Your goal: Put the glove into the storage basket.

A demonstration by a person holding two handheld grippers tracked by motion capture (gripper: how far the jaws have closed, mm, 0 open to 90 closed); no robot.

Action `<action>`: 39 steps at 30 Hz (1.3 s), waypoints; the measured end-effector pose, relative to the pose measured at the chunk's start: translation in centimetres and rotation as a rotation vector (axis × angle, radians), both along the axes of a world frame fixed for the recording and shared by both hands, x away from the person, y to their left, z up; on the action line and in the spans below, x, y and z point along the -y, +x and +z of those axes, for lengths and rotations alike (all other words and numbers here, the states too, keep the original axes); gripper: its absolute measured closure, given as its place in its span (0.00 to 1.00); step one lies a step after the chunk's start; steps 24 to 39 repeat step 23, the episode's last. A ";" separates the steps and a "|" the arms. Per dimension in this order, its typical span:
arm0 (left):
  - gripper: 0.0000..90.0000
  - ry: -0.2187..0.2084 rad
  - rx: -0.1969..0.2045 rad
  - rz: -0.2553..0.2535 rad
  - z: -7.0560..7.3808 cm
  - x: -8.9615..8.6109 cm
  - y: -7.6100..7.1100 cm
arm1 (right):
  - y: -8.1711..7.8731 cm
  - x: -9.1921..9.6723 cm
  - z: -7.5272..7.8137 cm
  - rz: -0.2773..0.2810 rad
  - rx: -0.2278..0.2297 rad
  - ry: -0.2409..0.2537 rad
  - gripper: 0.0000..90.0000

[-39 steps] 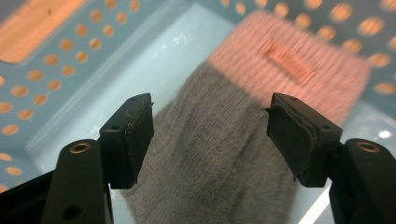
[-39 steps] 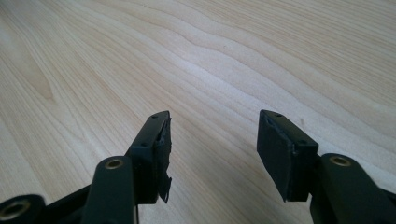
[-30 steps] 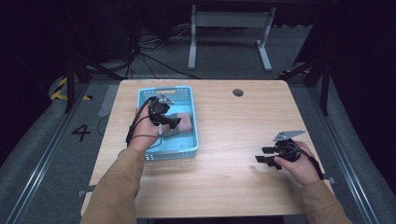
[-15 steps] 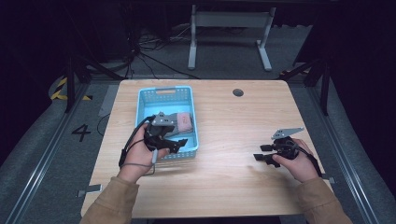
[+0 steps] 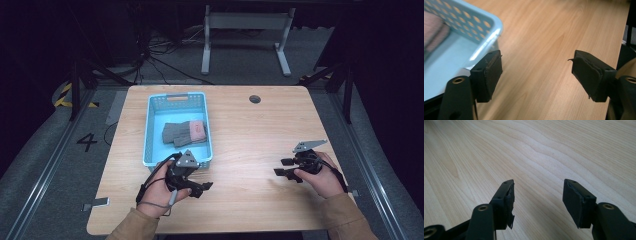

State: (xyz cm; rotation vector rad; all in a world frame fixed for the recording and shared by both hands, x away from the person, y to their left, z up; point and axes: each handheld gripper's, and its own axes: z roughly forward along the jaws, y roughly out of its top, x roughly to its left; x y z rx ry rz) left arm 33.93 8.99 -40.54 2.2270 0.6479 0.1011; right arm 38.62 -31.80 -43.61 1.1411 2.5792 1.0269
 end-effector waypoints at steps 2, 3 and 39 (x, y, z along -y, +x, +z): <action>0.25 0.006 -0.037 -0.053 -1.4 0.1 0.2 | 0.0 0.1 -0.1 -0.002 -0.003 -0.002 0.48; 0.24 0.004 -0.051 -0.075 -2.0 0.1 0.2 | -0.1 0.1 -0.1 -0.003 -0.001 -0.001 0.48; 0.22 0.009 -0.021 0.028 -6.5 0.3 0.2 | -0.1 0.0 -1.1 -0.017 0.014 -0.017 0.48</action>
